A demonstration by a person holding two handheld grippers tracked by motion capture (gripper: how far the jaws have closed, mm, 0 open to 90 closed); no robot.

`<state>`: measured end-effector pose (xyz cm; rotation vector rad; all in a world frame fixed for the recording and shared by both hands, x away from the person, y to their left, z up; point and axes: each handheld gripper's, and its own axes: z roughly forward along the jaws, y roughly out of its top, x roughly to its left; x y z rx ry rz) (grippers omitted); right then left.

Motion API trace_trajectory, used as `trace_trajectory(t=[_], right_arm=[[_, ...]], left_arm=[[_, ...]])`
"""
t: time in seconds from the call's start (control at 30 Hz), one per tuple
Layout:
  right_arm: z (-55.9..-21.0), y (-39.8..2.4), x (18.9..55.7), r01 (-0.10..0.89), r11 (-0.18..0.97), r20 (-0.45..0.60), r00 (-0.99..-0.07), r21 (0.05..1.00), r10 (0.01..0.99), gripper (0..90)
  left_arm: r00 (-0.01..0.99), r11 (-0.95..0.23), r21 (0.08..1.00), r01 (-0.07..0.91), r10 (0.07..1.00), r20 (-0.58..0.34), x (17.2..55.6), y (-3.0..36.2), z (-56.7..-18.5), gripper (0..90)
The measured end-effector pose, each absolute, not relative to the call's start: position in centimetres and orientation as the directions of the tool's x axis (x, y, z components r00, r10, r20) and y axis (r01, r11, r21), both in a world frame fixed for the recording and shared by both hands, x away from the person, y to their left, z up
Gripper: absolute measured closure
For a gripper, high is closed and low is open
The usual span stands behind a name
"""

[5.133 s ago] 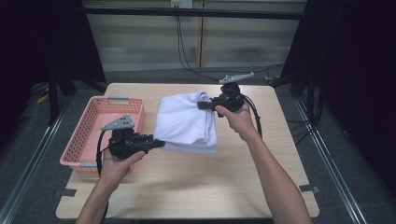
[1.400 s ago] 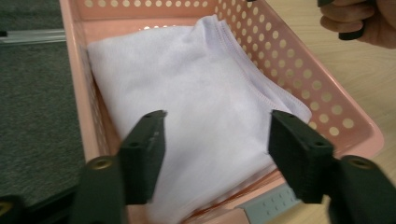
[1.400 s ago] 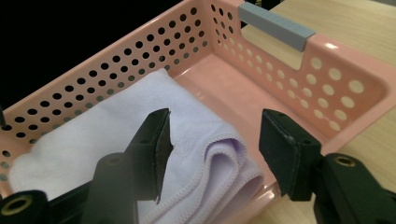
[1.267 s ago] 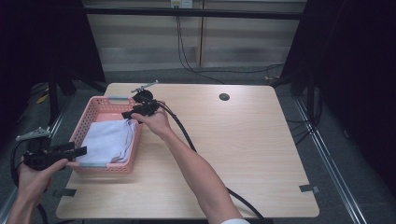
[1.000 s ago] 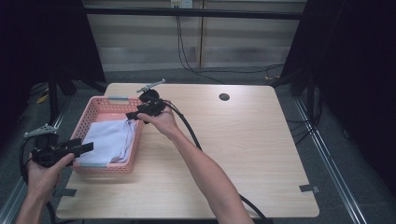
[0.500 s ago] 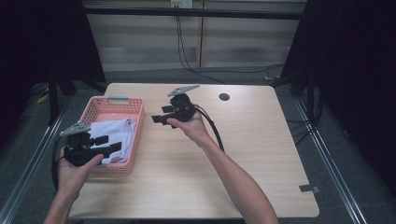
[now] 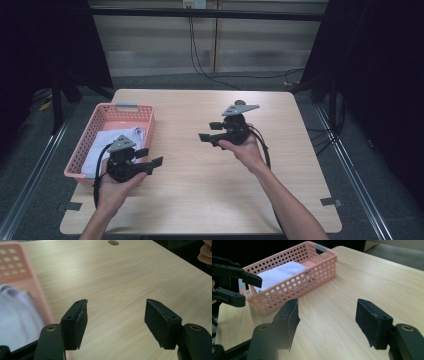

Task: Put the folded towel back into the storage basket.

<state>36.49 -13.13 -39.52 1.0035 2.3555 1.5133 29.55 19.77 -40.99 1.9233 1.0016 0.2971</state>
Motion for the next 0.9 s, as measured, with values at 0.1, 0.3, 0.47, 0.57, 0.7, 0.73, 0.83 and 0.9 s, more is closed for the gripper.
trace_trajectory(t=[0.1,0.3,0.47,0.57,0.7,0.73,0.83,0.9], right_arm=[[-39.6,-15.6,35.2,0.453,0.244,0.206,-0.738,0.858,0.643,35.2],[-39.7,-20.5,32.1,0.468,0.226,0.197,-0.694,0.854,0.692,35.3],[-40.4,-22.5,29.9,0.484,0.211,0.208,-0.673,0.849,0.709,35.6],[-41.6,-23.7,28.0,0.503,0.231,0.202,-0.665,0.833,0.719,35.6],[-42.7,-25.4,25.4,0.528,0.213,0.216,-0.635,0.822,0.742,35.6],[-42.9,-25.7,25.0,0.533,0.2,0.226,-0.628,0.822,0.745,35.5],[-44.1,-27.0,23.2,0.562,0.194,0.23,-0.595,0.804,0.77,34.5],[-44.9,-27.8,22.6,0.571,0.17,0.243,-0.575,0.803,0.781,34.5]], left_arm=[[0.659,-0.281,0.804,0.524,0.731,-0.174,29.6,18.1,-41.3,33.8],[0.693,-0.34,0.784,0.52,0.704,-0.154,29.1,15.3,-42.1,30.8],[0.702,-0.359,0.771,0.525,0.695,-0.155,28.4,14.4,-42.8,26.8],[0.712,-0.369,0.766,0.526,0.684,-0.159,27.5,14.3,-43.3,24.5],[0.692,-0.369,0.737,0.566,0.698,-0.182,26.1,14.6,-43.9,21.0],[0.694,-0.38,0.734,0.563,0.7,-0.17,25.6,14.8,-44.1,20.7],[0.692,-0.393,0.719,0.574,0.702,-0.168,24.3,15.8,-45.3,18.2],[0.683,-0.386,0.719,0.578,0.712,-0.166,24.1,16.3,-45.9,17.8]])
